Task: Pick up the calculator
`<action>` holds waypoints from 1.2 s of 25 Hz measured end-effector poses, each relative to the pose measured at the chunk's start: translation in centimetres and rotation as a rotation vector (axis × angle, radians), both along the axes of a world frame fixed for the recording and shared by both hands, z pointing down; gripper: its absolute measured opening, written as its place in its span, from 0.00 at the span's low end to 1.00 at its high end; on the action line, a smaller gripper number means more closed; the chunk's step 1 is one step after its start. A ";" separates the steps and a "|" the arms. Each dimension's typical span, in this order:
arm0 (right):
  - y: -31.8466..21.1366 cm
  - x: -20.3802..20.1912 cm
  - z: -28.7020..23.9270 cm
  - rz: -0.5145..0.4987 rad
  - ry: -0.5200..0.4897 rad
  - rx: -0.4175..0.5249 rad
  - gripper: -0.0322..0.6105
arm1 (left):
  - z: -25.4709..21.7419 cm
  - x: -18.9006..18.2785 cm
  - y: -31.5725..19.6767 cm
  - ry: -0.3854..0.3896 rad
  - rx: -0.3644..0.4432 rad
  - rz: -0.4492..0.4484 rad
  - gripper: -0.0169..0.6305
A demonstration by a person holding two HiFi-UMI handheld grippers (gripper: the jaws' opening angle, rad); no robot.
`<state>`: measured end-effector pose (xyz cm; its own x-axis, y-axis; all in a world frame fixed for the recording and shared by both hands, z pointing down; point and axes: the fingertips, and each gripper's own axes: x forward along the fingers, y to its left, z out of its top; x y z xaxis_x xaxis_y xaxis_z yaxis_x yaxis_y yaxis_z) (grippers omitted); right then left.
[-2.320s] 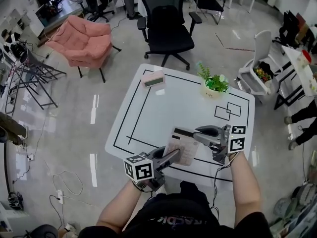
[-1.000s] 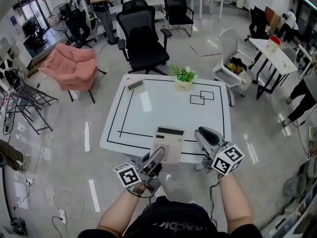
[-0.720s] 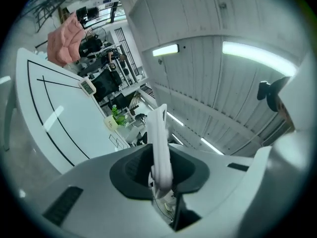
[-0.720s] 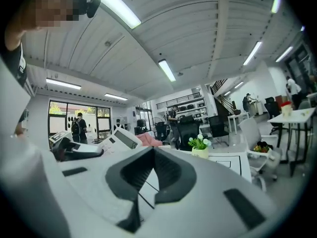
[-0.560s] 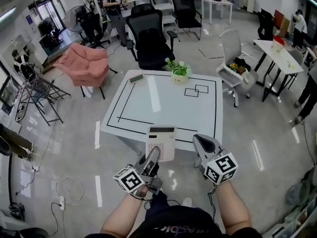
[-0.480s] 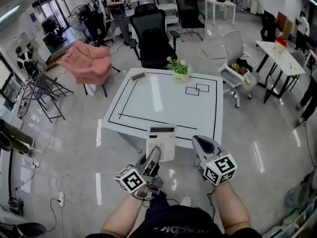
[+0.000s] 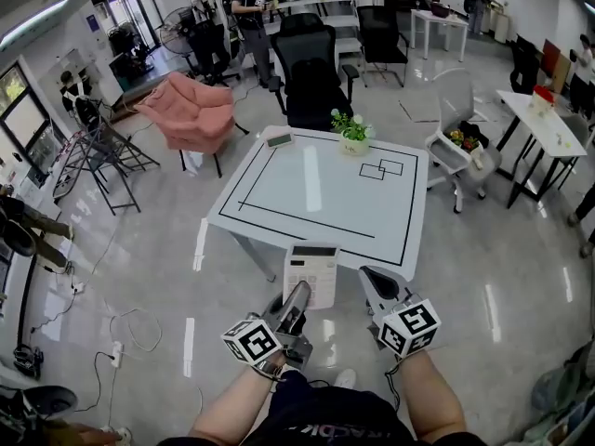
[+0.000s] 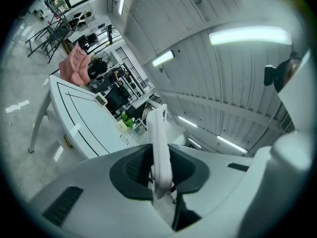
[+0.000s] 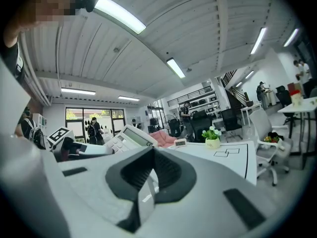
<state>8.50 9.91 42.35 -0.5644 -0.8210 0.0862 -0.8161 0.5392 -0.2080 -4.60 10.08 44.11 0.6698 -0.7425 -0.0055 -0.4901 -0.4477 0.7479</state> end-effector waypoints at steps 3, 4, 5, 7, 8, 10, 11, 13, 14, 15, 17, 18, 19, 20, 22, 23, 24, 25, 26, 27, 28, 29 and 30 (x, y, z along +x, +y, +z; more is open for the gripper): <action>0.4 -0.6 0.1 -0.010 0.009 0.003 0.05 | -0.1 -0.1 0.1 -0.002 0.009 -0.006 0.13; 0.5 -0.7 0.2 -0.014 0.011 0.002 0.05 | -0.1 -0.2 0.1 -0.002 0.010 -0.009 0.13; 0.5 -0.8 0.4 -0.017 0.012 0.000 0.05 | 0.0 -0.2 0.1 0.000 0.010 -0.012 0.13; 0.5 -0.9 0.5 -0.021 0.015 -0.001 0.05 | 0.2 -0.3 0.0 0.004 0.009 -0.018 0.13; 0.4 -0.9 0.5 -0.022 0.016 -0.001 0.05 | 0.2 -0.3 0.0 0.007 0.009 -0.018 0.13; 0.3 -1.0 0.5 -0.025 0.018 -0.001 0.05 | 0.2 -0.3 -0.2 0.011 0.009 -0.016 0.13; 0.2 -1.1 0.5 -0.027 0.019 -0.001 0.05 | 0.2 -0.3 -0.3 0.012 0.009 -0.016 0.13; 0.1 -1.3 0.7 -0.030 0.023 -0.004 0.05 | 0.3 -0.5 -0.5 0.012 0.008 -0.018 0.13; 0.1 -1.3 0.7 -0.030 0.025 -0.006 0.05 | 0.4 -0.6 -0.6 0.013 0.006 -0.019 0.13; 0.0 -1.3 0.8 -0.029 0.027 -0.008 0.05 | 0.4 -0.6 -0.7 0.014 0.004 -0.019 0.13; -0.1 -1.1 0.9 -0.025 0.030 -0.011 0.05 | 0.5 -0.5 -0.9 0.016 0.004 -0.017 0.13; -0.2 -1.0 0.9 -0.022 0.029 -0.011 0.05 | 0.4 -0.5 -1.0 0.015 0.006 -0.015 0.13; -0.3 -0.9 0.9 -0.019 0.028 -0.011 0.05 | 0.4 -0.4 -1.1 0.014 0.008 -0.013 0.13; -0.4 -0.8 0.8 -0.017 0.026 -0.011 0.05 | 0.4 -0.3 -1.3 0.014 0.008 -0.012 0.13; -0.5 -0.5 0.9 -0.012 0.024 -0.013 0.05 | 0.4 -0.1 -1.4 0.014 0.006 -0.009 0.13; -0.6 -0.5 1.0 -0.012 0.024 -0.014 0.05 | 0.5 0.0 -1.5 0.013 0.005 -0.008 0.13; -0.6 -0.4 1.1 -0.011 0.025 -0.015 0.05 | 0.5 0.0 -1.6 0.013 0.005 -0.006 0.13; -0.6 -0.3 1.1 -0.011 0.025 -0.016 0.05 | 0.5 0.1 -1.6 0.013 0.005 -0.005 0.13; -0.7 -0.3 1.1 -0.012 0.025 -0.016 0.05 | 0.5 0.2 -1.6 0.013 0.005 -0.004 0.13; -0.6 -0.3 1.1 -0.011 0.025 -0.017 0.05 | 0.5 0.2 -1.6 0.012 0.005 -0.004 0.13; -0.6 -0.3 1.2 -0.011 0.024 -0.018 0.05 | 0.5 0.3 -1.6 0.012 0.004 -0.003 0.13; -0.6 -0.2 1.2 -0.011 0.024 -0.018 0.05 | 0.5 0.3 -1.6 0.012 0.004 -0.003 0.13; -0.6 -0.2 1.2 -0.011 0.025 -0.018 0.05 | 0.5 0.3 -1.6 0.012 0.005 -0.004 0.13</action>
